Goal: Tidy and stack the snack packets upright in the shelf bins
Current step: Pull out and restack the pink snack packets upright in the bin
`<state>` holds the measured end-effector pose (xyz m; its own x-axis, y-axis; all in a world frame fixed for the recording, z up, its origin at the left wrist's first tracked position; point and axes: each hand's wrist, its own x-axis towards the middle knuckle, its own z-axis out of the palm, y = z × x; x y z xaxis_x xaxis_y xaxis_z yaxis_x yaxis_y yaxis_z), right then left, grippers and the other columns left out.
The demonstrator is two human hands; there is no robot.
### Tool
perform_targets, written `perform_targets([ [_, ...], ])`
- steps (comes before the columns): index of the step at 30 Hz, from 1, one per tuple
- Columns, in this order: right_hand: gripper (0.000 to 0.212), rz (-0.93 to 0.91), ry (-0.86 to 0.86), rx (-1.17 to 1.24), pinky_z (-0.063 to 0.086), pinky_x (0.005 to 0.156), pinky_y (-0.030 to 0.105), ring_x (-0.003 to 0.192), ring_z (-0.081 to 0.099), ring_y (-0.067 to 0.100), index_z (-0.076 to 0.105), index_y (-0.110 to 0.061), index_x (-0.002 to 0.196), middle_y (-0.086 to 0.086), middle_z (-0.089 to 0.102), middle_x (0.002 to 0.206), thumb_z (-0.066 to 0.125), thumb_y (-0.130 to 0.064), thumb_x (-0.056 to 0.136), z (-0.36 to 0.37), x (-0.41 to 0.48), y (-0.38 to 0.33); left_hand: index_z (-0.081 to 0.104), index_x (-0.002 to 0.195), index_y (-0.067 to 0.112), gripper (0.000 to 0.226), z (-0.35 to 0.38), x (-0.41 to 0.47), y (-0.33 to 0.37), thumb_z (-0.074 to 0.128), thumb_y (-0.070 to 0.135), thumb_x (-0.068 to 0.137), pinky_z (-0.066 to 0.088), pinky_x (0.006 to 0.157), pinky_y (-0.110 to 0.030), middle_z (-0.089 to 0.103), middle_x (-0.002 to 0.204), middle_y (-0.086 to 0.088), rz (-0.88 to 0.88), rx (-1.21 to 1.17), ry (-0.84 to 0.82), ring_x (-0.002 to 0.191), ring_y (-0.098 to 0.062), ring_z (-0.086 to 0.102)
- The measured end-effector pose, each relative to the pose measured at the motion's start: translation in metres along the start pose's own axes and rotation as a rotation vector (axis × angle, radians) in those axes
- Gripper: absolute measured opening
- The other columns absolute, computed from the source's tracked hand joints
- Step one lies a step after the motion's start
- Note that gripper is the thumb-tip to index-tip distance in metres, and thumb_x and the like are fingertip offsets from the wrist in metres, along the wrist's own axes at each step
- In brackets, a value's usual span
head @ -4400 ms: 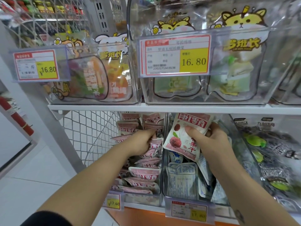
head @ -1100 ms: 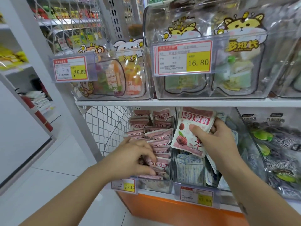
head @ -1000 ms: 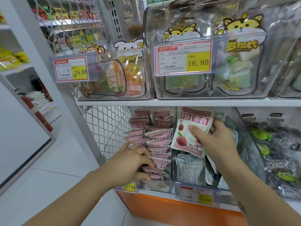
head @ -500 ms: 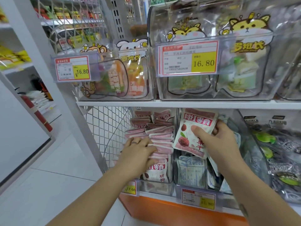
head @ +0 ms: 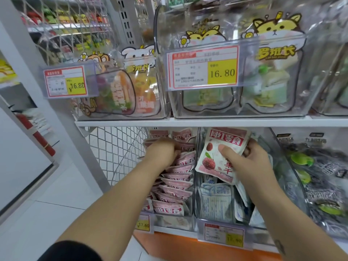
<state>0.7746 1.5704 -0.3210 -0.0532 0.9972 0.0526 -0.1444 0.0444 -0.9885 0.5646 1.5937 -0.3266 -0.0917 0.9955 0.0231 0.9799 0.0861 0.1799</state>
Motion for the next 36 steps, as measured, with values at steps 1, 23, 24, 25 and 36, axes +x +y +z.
perform_targets([
  [1,0.015,0.000,-0.003,0.004,0.053,0.057,0.021,0.069,0.070,0.008,0.061,-0.019,0.092,-0.004,0.072,0.081,0.070,-0.010,0.082,-0.001,0.000,0.000,0.069,0.109,0.023,0.022,-0.001,0.005,0.003,0.056,0.021,0.091,0.050,0.088,-0.031,0.067,0.112,-0.005,0.007,0.030,-0.012,0.100,-0.024,0.062],
  [23,0.014,-0.037,-0.004,-0.049,0.056,0.067,0.029,0.074,0.071,0.012,0.063,-0.019,0.093,-0.003,0.073,0.084,0.070,-0.013,0.082,-0.008,0.004,-0.001,0.050,0.100,0.024,0.011,0.020,0.005,-0.004,0.053,0.019,0.090,0.051,0.059,-0.031,0.062,0.096,-0.006,-0.009,-0.123,-0.036,0.070,-0.018,0.056],
  [24,0.015,-0.041,-0.001,-0.051,0.056,0.067,0.029,0.074,0.071,0.012,0.064,-0.019,0.094,-0.003,0.073,0.084,0.070,-0.014,0.082,-0.008,0.004,-0.002,0.048,0.103,0.027,0.015,0.017,0.002,-0.004,0.050,0.020,0.090,0.050,0.054,-0.031,0.063,0.086,-0.006,-0.008,-0.203,-0.049,0.068,-0.019,0.057],
  [25,0.015,-0.043,0.000,-0.052,0.056,0.067,0.029,0.074,0.071,0.012,0.064,-0.019,0.095,-0.003,0.073,0.084,0.070,-0.014,0.082,-0.009,0.004,-0.002,0.048,0.109,0.031,0.020,0.014,0.000,-0.004,0.048,0.022,0.090,0.051,0.054,-0.031,0.064,0.083,-0.006,0.008,-0.240,-0.070,0.071,-0.021,0.059],
  [36,0.017,-0.025,-0.013,-0.059,0.057,0.071,0.034,0.075,0.071,0.012,0.063,-0.020,0.095,-0.003,0.073,0.084,0.071,-0.013,0.081,-0.007,0.004,-0.001,0.059,0.125,0.025,0.032,0.004,-0.008,-0.013,0.052,0.022,0.094,0.044,0.087,-0.024,0.054,0.128,-0.002,0.267,0.042,-0.089,0.108,-0.020,0.057],
])
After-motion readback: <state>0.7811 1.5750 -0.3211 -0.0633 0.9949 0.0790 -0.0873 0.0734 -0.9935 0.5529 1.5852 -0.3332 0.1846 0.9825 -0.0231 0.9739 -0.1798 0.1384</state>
